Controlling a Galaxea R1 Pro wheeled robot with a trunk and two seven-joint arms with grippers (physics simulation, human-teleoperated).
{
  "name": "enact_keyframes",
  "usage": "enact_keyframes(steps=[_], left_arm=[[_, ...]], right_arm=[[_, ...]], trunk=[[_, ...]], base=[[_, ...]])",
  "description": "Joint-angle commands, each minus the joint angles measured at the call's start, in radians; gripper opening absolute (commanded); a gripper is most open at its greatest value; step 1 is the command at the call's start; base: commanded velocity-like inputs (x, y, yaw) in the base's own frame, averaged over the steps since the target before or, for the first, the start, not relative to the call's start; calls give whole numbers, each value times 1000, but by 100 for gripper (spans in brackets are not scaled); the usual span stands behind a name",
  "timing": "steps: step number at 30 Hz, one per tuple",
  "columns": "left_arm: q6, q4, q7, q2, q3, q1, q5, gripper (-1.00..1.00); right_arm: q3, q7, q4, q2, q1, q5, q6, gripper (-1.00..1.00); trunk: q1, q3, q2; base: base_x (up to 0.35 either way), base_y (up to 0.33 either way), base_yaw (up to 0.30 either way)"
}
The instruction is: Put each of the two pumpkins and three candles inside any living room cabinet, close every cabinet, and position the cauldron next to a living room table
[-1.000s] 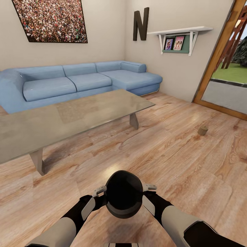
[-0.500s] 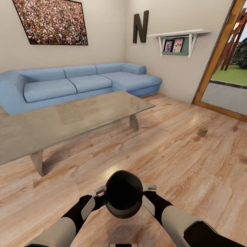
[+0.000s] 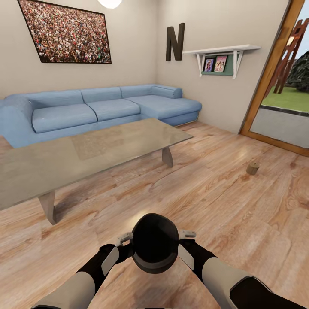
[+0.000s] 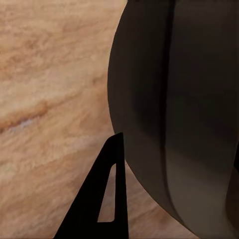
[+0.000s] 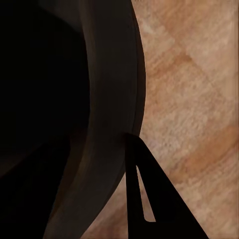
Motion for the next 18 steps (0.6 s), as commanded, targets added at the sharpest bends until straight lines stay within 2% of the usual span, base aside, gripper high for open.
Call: enact_keyframes(steps=[1, 7, 18], left_arm=[[5, -1, 13, 2, -8, 1, -12, -100], [5, -1, 13, 1, -8, 1, -12, -100], [5, -1, 13, 0, -8, 1, -13, -100]], right_arm=[[-10, -7, -4, 0, -1, 15, 5, -100], [-10, -7, -4, 0, -2, 15, 5, -100], [-10, -7, -7, 0, -2, 15, 5, -100]], trunk=[[0, -1, 0], [0, -1, 0], [-5, 42, 2]], base=[[0, 0, 0], [0, 0, 0], [0, 0, 0]])
